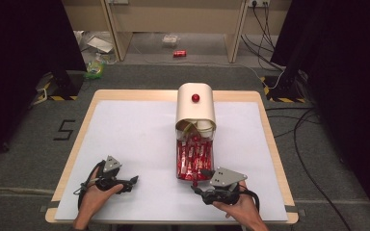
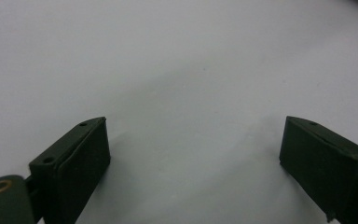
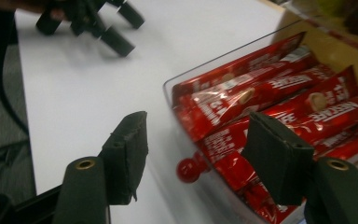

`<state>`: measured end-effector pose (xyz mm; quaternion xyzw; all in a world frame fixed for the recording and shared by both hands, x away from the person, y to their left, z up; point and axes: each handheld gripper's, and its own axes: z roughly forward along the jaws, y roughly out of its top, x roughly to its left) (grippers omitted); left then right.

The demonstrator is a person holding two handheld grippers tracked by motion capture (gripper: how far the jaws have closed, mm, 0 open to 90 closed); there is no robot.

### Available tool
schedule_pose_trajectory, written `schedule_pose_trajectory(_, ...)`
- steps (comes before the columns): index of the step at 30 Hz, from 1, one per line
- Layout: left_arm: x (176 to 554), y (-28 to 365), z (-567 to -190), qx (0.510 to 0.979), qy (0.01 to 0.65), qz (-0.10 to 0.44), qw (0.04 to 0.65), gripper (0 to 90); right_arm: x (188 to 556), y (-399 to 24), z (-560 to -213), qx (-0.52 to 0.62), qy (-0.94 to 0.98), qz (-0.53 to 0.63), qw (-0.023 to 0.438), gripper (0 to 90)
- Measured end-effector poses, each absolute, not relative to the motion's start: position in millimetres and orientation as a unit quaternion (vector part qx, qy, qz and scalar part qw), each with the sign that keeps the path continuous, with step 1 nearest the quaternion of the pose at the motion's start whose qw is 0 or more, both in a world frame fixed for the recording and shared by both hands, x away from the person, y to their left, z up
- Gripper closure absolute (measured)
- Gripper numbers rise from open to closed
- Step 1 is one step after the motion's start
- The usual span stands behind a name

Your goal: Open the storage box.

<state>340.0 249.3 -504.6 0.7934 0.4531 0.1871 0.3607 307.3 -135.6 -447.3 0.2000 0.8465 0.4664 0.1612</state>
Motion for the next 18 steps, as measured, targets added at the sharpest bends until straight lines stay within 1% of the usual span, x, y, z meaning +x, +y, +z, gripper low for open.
schedule_pose_trajectory(4,340.0,249.3,-504.6,0.794,0.453,0.187,0.361,7.6,312.0,-134.3,-444.7,0.234,0.834,0.469,0.172,42.1)
schedule_pose_trajectory(6,340.0,249.3,-504.6,0.793,0.453,0.187,0.361,7.6,314.2,-133.5,-443.6,0.253,0.825,0.476,0.169,43.3)
schedule_pose_trajectory(10,340.0,249.3,-504.6,0.793,0.453,0.187,0.361,7.6,318.0,-131.6,-440.4,0.266,0.816,0.478,0.184,44.6)
schedule_pose_trajectory(18,340.1,249.3,-504.6,0.794,0.453,0.187,0.36,7.6,323.1,-125.4,-439.1,0.273,0.815,0.476,0.188,45.3)
